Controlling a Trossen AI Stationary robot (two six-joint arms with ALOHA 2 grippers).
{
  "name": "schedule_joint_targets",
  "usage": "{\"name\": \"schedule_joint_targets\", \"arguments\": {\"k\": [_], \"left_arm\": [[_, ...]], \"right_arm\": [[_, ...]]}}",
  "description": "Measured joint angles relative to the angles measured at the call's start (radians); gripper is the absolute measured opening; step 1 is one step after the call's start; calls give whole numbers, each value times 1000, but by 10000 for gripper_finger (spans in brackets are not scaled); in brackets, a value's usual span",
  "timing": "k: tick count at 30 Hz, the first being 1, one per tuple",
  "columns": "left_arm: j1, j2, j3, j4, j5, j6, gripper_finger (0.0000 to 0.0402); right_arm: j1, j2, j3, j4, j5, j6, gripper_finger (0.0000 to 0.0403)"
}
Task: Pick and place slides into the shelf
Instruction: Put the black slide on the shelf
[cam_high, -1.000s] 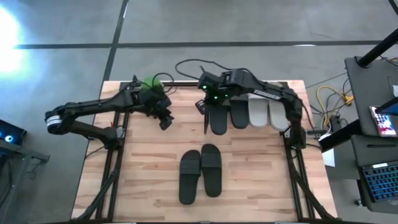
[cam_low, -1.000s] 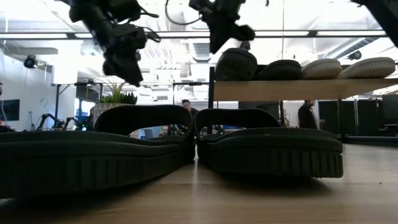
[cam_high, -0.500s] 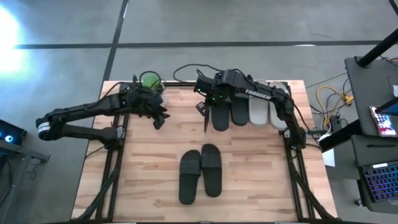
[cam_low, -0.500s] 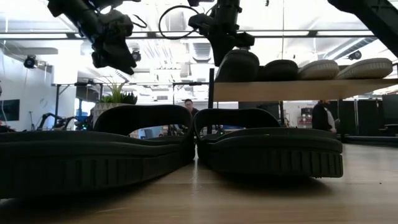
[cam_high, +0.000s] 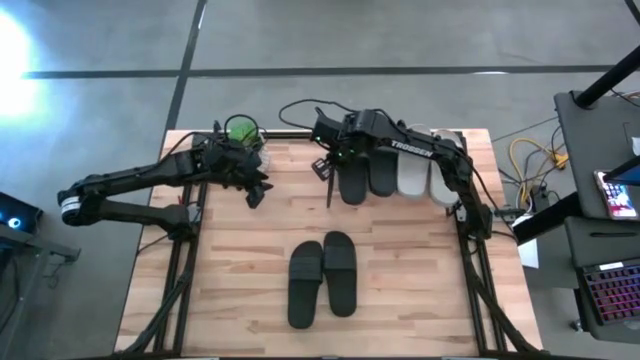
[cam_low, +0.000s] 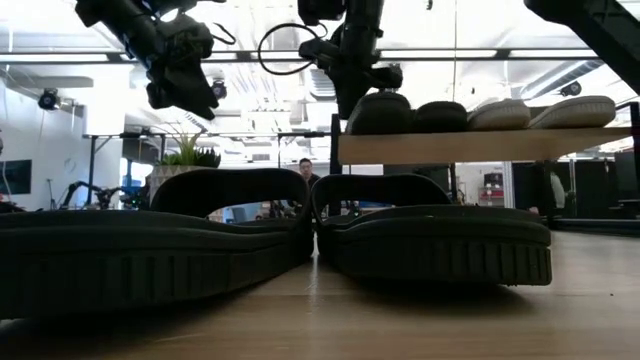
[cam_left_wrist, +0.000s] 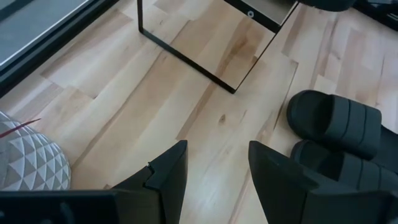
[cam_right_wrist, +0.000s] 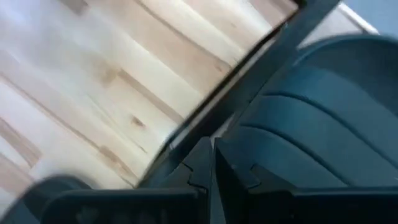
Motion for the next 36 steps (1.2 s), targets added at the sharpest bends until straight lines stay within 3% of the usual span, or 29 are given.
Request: {"name": "schedule_joint_targets", "arguments": {"k": [11,16,20,26,31,36], "left_arm": [[0,1,0,6,2,-23,155],[-2,3,0,51,52,-49,155],[-7,6,0,96,78,-47,155],[-31,3,0,184,73,-3,155],[-44,41,0,215,2,-53,155],[-25,163,0,315,-56,-157,155]], "right_arm": [[25,-45,102,68,-21,11,11],[58,-120,102,-67,-16,33,11],[157,-166,101,-172,75,33,11],[366,-230,85,-167,271,-17,11],[462,-247,15,-167,184,11,27],[469,-248,-106,-167,170,76,54]]}}
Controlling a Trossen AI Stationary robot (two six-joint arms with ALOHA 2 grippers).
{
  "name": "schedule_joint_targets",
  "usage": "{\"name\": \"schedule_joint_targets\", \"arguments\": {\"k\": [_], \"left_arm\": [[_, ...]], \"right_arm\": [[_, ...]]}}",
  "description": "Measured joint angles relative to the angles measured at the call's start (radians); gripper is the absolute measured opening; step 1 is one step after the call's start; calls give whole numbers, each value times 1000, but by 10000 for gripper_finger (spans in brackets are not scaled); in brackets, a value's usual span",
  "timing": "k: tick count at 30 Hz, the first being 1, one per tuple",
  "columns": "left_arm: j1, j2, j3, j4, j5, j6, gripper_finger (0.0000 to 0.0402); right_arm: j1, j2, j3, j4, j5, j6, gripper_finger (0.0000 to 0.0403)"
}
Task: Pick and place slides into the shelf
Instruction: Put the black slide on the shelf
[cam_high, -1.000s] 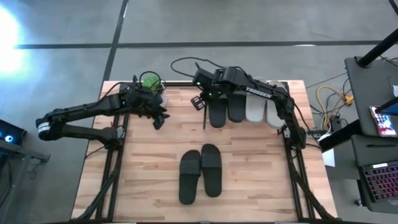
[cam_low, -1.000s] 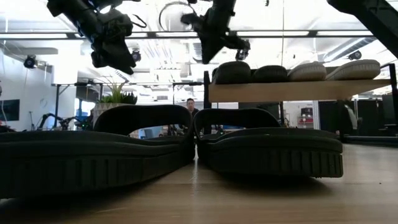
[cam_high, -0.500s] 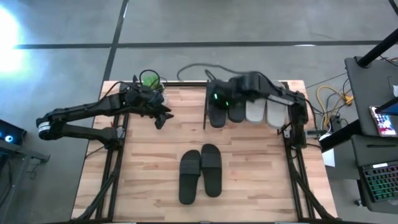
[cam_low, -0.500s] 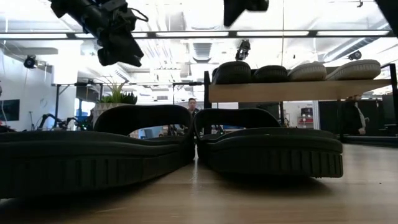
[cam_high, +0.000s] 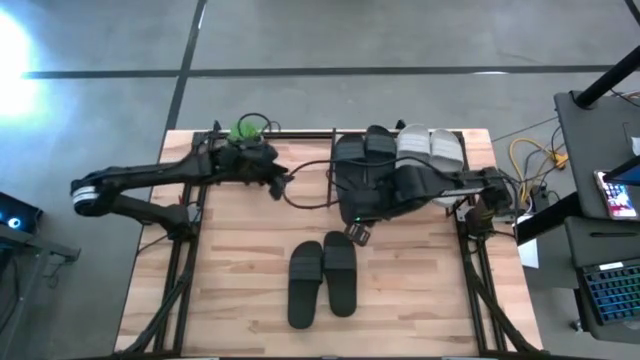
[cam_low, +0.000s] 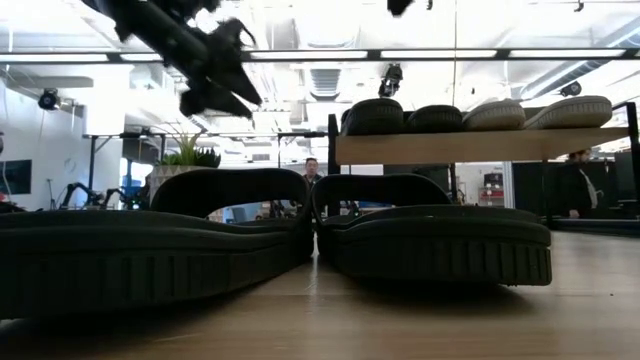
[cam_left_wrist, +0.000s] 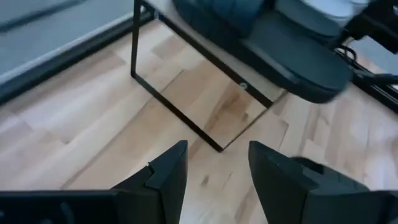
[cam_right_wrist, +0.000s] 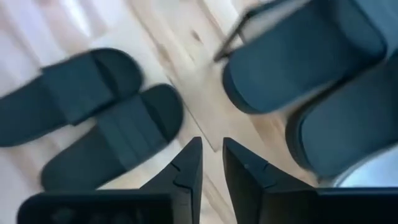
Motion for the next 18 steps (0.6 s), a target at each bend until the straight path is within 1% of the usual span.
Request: {"name": "schedule_joint_targets", "arguments": {"k": [4,6,9,12,14,18], "left_arm": [[27,123,0,88,8,-70,155],[42,176,0,147,8,-75,155],[59,242,0,270,17,-75,155],[67,307,0,376,61,-75,155],[67,350,0,432,109,-86,155],[67,427,0,561,203,-161,155]], "right_arm": [[-21,-2,-58,-1,29,71,57],[-30,-17,-65,1,60,97,53],[-49,-47,-65,22,69,108,48],[-64,-52,-40,28,70,115,45],[-76,-52,-19,33,70,116,44],[-100,-54,1,35,70,115,44]]}}
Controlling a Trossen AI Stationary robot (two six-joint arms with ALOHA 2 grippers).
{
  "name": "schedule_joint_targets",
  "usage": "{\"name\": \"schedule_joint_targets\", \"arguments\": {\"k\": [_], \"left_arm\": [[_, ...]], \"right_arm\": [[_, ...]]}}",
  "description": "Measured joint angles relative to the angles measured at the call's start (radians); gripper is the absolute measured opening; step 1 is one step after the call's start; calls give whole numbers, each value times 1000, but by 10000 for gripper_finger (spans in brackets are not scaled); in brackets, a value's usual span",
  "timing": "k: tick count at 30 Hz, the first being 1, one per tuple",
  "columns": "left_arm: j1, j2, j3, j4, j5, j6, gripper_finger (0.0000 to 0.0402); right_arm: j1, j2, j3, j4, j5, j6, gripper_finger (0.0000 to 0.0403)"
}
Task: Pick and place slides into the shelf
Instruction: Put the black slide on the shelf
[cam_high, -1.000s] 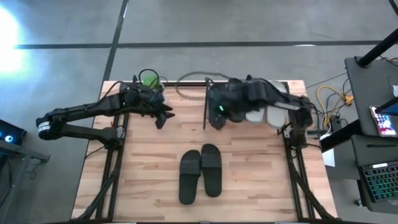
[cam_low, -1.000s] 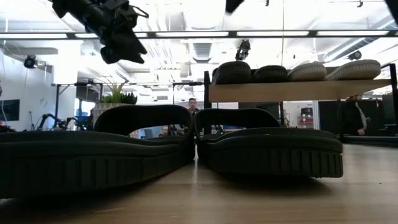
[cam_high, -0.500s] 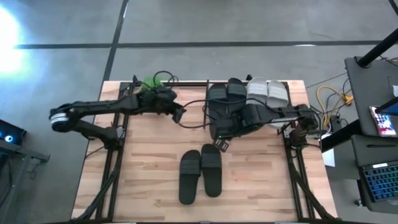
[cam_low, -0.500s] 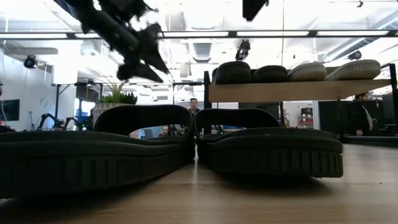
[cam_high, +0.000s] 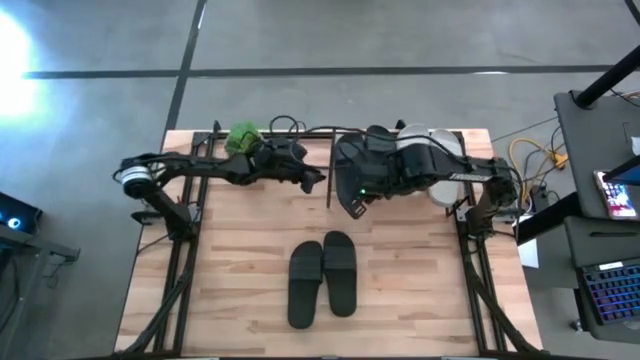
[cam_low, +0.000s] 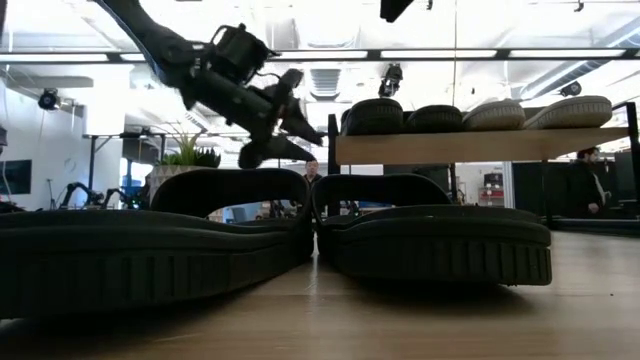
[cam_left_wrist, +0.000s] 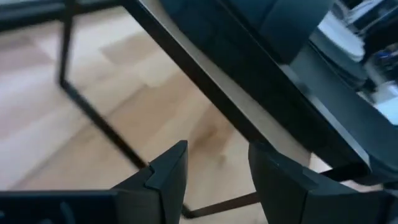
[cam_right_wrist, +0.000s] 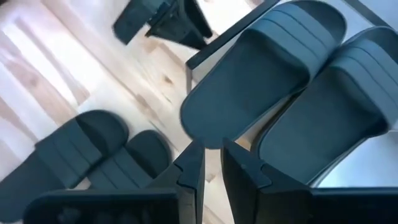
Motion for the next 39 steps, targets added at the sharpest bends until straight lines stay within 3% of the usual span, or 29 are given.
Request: {"name": "schedule_joint_targets", "arguments": {"k": [5,14,24,33,39], "left_arm": [[-13,14,0,120,25,-20,155],[-42,30,4,118,38,-19,155],[-71,55,10,118,59,-21,155],[-94,55,9,118,65,-28,155],[-105,55,9,119,68,-70,155]], "right_arm": [[-23,4,-14,-2,0,-20,44],[-151,7,-22,-8,-3,-66,44],[-196,7,-84,2,-38,-119,44],[-236,8,-201,158,-188,-170,44],[-244,8,-248,164,-206,-195,44]]}}
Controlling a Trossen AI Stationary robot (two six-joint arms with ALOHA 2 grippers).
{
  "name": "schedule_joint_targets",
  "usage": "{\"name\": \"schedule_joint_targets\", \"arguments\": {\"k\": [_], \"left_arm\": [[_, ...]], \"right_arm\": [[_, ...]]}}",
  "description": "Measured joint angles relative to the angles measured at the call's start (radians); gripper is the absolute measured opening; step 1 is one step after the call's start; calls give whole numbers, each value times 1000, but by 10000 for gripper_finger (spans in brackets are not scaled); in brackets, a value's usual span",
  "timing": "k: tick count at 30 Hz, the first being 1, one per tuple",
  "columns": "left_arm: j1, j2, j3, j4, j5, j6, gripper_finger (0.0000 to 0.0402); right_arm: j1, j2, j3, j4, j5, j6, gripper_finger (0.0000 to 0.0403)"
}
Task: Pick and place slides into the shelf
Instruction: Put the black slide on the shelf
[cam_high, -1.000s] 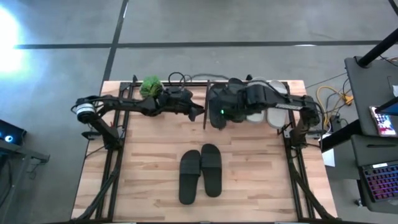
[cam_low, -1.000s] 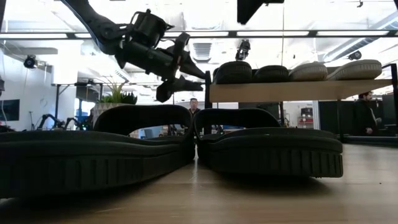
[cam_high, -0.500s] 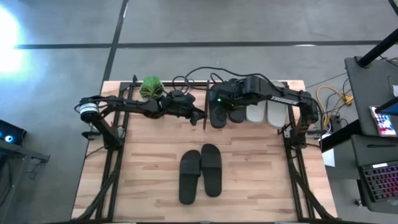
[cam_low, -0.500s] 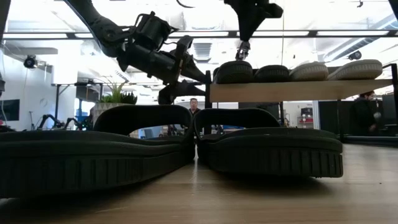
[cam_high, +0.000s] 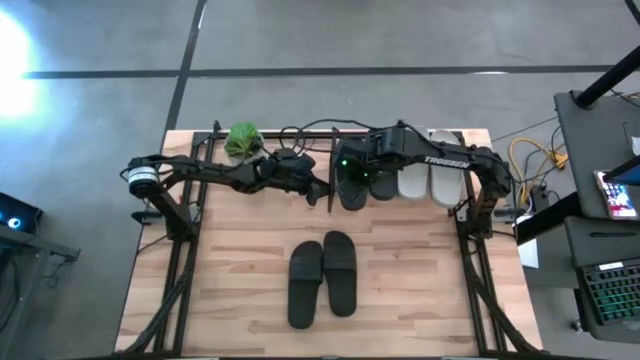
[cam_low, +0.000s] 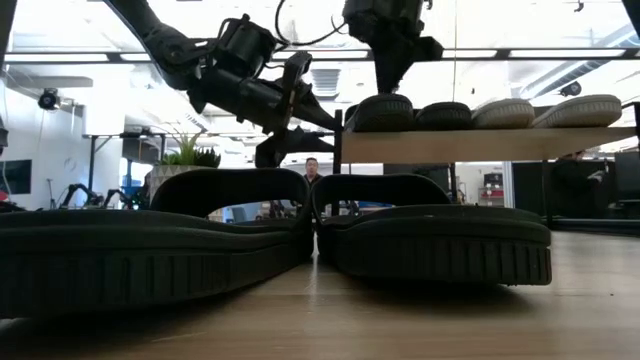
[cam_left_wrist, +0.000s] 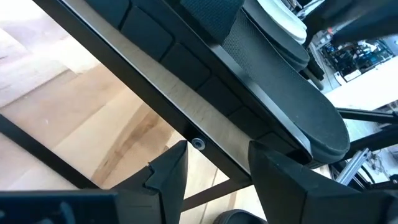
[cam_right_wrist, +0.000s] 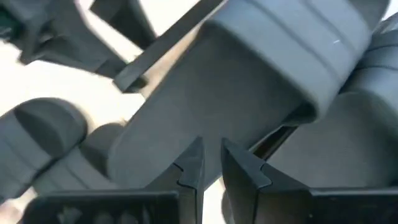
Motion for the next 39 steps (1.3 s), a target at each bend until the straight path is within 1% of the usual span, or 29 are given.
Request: {"name": "schedule_joint_targets", "arguments": {"k": [8,15,20,25,31,39], "left_arm": [[-45,-1,0,0,-6,-1,155],[-56,-1,-1,0,-11,-3,155],[-57,-1,0,0,-9,-2,155],[-57,-1,1,-1,-9,-1,155],[-57,-1,3,-1,-11,-2,155],[-57,-1,3,-1,-13,-2,155]], "right_arm": [[-68,25,-48,116,11,-35,44],[-85,32,-28,105,5,-68,43],[-81,32,17,87,-47,-67,43],[-55,32,51,19,-153,-44,43],[6,32,19,-28,-253,-11,43],[143,25,33,-66,-277,58,43]]}}
